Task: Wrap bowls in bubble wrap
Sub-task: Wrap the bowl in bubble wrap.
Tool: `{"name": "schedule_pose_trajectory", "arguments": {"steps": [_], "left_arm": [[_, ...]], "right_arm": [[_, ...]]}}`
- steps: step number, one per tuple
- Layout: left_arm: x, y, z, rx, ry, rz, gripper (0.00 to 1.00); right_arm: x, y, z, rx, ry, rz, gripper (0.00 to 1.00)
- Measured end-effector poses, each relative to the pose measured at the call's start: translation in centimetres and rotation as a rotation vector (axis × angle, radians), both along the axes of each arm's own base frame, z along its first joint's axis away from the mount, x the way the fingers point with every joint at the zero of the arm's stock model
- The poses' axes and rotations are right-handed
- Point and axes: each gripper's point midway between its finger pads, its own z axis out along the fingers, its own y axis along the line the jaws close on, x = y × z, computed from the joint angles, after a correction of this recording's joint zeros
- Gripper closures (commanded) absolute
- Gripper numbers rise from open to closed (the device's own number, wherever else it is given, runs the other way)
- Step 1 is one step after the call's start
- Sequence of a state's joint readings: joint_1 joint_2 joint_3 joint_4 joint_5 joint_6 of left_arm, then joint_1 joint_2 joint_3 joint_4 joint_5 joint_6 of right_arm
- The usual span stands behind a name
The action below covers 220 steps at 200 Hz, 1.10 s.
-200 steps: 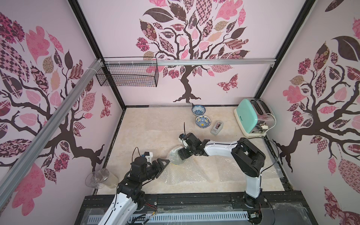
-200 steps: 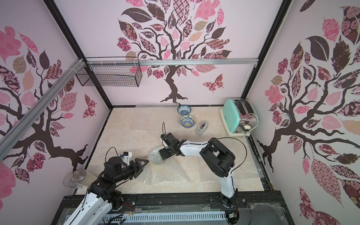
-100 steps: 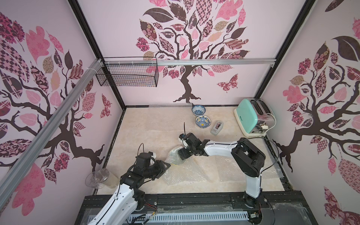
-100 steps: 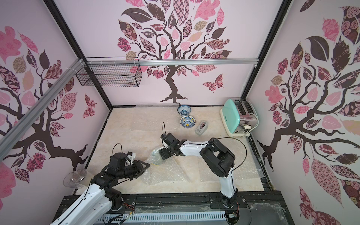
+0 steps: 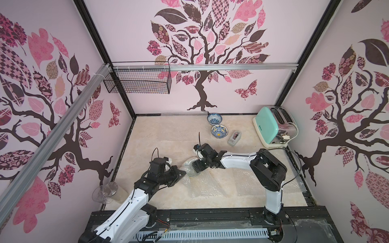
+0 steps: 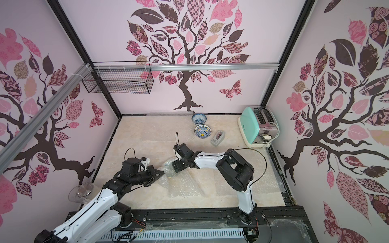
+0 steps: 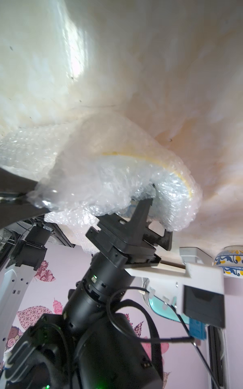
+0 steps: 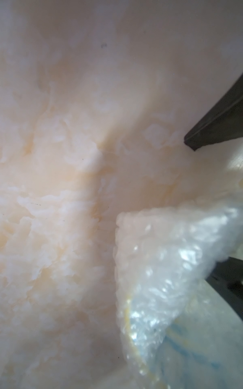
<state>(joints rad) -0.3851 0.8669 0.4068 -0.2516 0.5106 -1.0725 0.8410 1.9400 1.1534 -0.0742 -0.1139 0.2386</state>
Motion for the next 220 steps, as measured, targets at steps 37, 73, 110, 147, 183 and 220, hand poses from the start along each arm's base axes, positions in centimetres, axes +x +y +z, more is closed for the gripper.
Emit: {"name": "schedule_pose_trajectory", "arguments": {"steps": [37,73,110,147,183,220], "left_arm": [[2.5,-1.0,0.2,-0.007,-0.019,0.001,1.00],[3.6,-1.4,-0.7,-0.002,-0.017,-0.002,1.00],[3.5,-1.4,-2.3,0.034,0.022,-0.018,1.00],[2.6,-0.4,-3.5,0.107,0.051,-0.020,1.00],[2.6,0.1,-4.0,0.155,0.064,-0.019,1.00],[3.5,-0.1,-4.2,0.173,0.083,-0.017,1.00]], "right_arm": [[0.0,0.0,0.0,0.003,0.000,0.001,0.17],[0.0,0.1,0.0,0.005,-0.001,0.001,0.17],[0.0,0.1,0.0,0.008,0.000,0.004,0.18],[-0.2,0.2,0.1,0.020,-0.001,0.010,0.18],[-0.5,0.2,0.1,0.037,-0.006,0.019,0.18],[-0.6,0.2,0.2,0.042,-0.008,0.023,0.18]]}}
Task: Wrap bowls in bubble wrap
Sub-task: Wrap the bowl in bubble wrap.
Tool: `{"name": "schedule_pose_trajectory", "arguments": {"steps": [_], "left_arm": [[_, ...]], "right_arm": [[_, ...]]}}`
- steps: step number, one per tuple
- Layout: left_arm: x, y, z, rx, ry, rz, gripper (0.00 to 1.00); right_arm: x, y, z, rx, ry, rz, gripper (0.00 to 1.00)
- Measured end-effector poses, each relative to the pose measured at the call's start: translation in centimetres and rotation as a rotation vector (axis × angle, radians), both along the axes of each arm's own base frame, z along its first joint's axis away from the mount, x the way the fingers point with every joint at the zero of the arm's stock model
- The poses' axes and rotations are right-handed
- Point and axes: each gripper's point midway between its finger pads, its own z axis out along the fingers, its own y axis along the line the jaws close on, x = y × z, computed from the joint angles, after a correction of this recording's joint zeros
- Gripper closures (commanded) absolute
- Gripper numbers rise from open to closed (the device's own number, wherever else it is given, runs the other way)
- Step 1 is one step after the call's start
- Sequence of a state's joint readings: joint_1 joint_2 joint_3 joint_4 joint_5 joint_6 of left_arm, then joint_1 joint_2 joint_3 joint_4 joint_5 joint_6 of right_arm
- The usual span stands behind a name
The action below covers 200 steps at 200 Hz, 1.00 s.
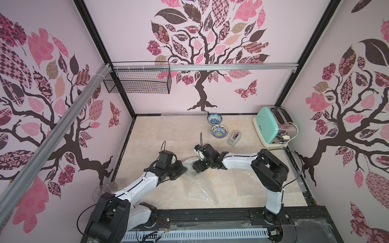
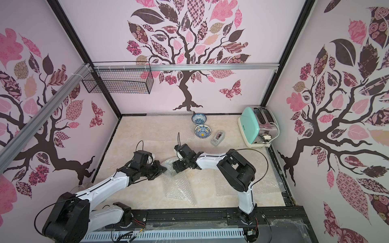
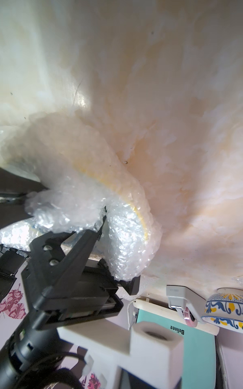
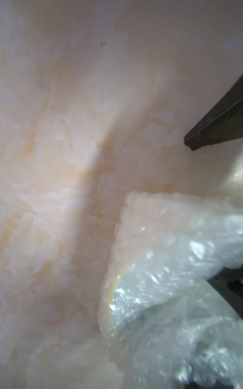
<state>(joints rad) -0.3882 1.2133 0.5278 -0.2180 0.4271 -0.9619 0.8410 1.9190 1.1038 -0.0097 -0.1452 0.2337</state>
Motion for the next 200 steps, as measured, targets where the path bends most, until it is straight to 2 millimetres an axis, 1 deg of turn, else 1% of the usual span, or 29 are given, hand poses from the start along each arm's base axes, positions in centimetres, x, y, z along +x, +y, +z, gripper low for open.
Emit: {"name": "schedule_pose_trajectory", "arguments": {"steps": [30,89,128,170,200], "left_arm": [[0.8,-0.5,-0.3,0.013,0.014,-0.006,1.00],[1.7,-0.9,-1.4,0.051,0.037,-0.021,1.00],[1.7,-1.0,-1.4,0.057,0.032,-0.031,1.00],[1.8,-0.9,-1.5,0.064,0.028,-0.033,1.00],[1.8,-0.9,-1.3,0.065,0.029,-0.034,1.00]], "right_arm": [[0.0,0.0,0.0,-0.001,-0.002,0.004,0.18],[-0.1,0.0,0.0,-0.002,-0.004,0.005,0.17],[-1.2,-1.0,0.5,-0.013,0.005,0.005,0.12],[-1.9,-2.4,2.6,-0.008,-0.032,-0.011,0.05],[-1.8,-2.9,5.5,0.028,-0.090,-0.022,0.03]]}}
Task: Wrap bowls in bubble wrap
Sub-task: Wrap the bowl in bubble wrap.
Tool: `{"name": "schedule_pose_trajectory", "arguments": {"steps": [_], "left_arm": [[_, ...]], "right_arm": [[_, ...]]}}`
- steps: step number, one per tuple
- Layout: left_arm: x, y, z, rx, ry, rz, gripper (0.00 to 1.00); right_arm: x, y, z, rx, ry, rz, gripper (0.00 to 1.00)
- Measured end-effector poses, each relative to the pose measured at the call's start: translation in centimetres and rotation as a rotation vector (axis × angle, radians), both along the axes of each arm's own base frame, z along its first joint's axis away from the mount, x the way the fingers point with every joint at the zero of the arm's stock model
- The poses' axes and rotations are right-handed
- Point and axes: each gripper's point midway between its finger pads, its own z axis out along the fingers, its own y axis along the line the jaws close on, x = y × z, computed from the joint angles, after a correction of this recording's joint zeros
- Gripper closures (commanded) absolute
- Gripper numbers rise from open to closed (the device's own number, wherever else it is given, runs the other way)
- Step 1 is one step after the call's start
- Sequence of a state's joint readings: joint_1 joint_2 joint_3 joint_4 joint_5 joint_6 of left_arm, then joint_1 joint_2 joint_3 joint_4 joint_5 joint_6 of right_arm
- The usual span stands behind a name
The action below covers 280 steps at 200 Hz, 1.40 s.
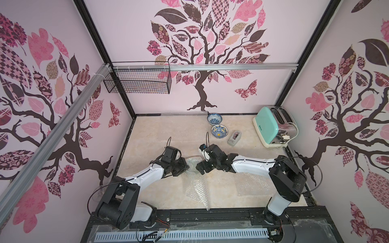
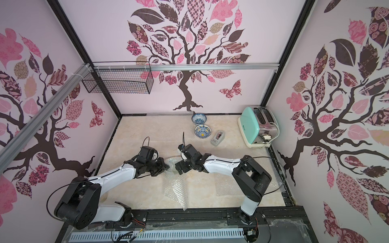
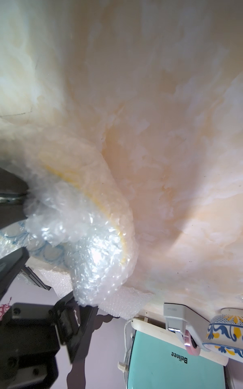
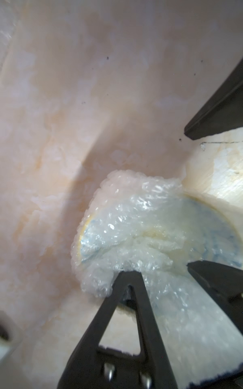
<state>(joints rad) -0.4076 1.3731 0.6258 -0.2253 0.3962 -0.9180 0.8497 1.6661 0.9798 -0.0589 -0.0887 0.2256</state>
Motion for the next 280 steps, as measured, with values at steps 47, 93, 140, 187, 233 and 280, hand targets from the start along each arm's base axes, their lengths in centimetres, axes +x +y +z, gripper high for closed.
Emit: {"name": "schedule_pose_trajectory", "arguments": {"steps": [47,93,140,187,233,280], "left_arm": [[0.3,-0.1,0.1,0.008,0.010,-0.001,1.00],[0.3,-0.1,0.0,0.012,0.017,-0.001,1.00],[0.3,-0.1,0.2,0.015,0.021,-0.003,1.00],[0.4,-0.1,0.2,0.015,0.021,-0.004,1.00],[0.7,-0.3,0.5,0.012,0.011,-0.006,1.00],[0.9,0.1,1.7,0.041,-0.028,-0.015,0.74]], "right_arm": [[-2.0,-0.4,4.0,0.130,-0.070,0.073,0.01],[-3.9,0.9,3.3,0.163,-0.048,0.191,0.00],[-4.3,2.4,0.9,0.105,-0.027,0.235,0.00],[-2.2,3.5,0.3,0.057,-0.058,0.196,0.00],[-0.1,3.8,-0.5,0.007,-0.091,0.124,0.03],[1.0,4.1,-1.2,-0.019,-0.110,0.083,0.07]]}}
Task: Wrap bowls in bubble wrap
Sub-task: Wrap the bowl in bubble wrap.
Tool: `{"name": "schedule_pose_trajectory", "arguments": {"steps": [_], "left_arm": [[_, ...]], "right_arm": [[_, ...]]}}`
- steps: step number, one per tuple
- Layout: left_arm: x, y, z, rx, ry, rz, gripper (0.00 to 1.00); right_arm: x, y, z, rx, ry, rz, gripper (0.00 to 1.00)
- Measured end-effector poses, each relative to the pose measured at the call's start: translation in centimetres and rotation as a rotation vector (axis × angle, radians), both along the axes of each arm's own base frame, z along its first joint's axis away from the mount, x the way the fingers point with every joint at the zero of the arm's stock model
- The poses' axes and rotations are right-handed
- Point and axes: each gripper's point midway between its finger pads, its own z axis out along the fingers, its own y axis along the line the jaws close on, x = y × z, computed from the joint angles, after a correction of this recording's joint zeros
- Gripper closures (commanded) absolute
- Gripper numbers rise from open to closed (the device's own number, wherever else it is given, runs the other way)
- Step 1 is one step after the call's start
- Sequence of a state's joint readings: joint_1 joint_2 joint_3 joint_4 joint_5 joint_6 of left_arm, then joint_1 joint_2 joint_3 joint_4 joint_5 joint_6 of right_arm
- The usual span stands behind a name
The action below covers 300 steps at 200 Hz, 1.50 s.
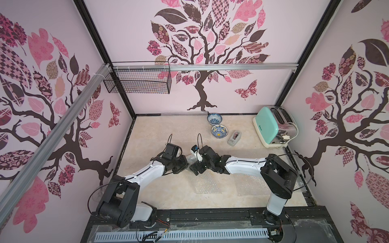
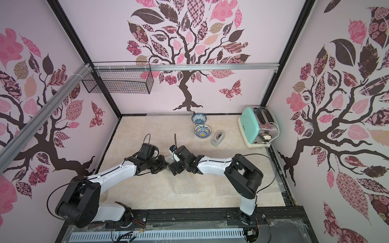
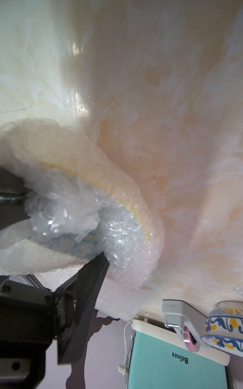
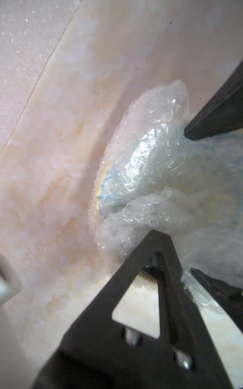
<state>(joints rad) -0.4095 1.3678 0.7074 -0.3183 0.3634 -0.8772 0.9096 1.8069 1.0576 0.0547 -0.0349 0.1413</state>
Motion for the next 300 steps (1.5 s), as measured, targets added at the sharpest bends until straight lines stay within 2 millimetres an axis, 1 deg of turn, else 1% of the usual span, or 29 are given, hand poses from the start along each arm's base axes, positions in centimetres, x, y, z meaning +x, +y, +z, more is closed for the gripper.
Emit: {"name": "schedule_pose_trajectory", "arguments": {"steps": [15,34,52,81,93,102,125,138,157,200,214,229,264,279,300], "left_arm": [[0.1,0.3,1.0,0.016,-0.029,-0.003,0.62],[0.1,1.0,2.6,0.047,-0.076,0.006,0.50],[0.0,2.3,3.7,0.103,-0.123,0.027,0.44],[0.0,5.0,4.0,0.212,-0.162,0.092,0.35],[0.1,5.4,3.8,0.218,-0.181,0.105,0.33],[0.0,5.4,3.3,0.212,-0.185,0.104,0.33],[-1.0,4.8,1.1,0.177,-0.151,0.067,0.32],[-1.2,4.2,0.5,0.148,-0.143,0.048,0.31],[-1.0,3.3,0.9,0.098,-0.166,0.030,0.31],[-0.6,1.8,2.9,-0.013,-0.247,0.001,0.30],[-0.5,1.5,3.0,-0.031,-0.257,-0.007,0.30],[-0.6,1.3,2.2,-0.033,-0.237,-0.014,0.31],[-0.8,1.1,-1.1,-0.008,-0.142,-0.025,0.32],[-0.6,1.0,-1.5,-0.009,-0.135,-0.025,0.33],[-0.4,0.9,-1.5,-0.013,-0.140,-0.024,0.32]], "right_arm": [[0.1,0.0,0.0,0.001,-0.003,-0.008,0.08],[0.2,-0.1,-0.1,0.001,-0.002,-0.019,0.09],[0.3,-0.2,-0.2,-0.002,0.000,-0.026,0.09],[0.3,-0.4,-0.3,0.004,0.003,-0.035,0.10],[0.2,-0.6,-0.4,0.009,0.009,-0.038,0.10],[0.2,-0.7,-0.4,0.014,0.012,-0.042,0.10],[0.2,-0.7,-0.4,0.021,0.017,-0.044,0.10],[0.2,-0.7,-0.4,0.022,0.018,-0.044,0.10],[0.2,-0.8,-0.4,0.024,0.021,-0.043,0.10],[0.2,-0.8,-0.4,0.025,0.022,-0.042,0.10],[0.2,-0.8,-0.4,0.026,0.023,-0.042,0.11],[0.2,-0.7,-0.4,0.027,0.024,-0.041,0.11],[0.2,-0.7,-0.4,0.028,0.027,-0.042,0.10],[0.1,-0.8,-0.4,0.028,0.027,-0.043,0.09],[-0.1,-1.3,-0.3,0.023,0.031,-0.056,0.09]]}}
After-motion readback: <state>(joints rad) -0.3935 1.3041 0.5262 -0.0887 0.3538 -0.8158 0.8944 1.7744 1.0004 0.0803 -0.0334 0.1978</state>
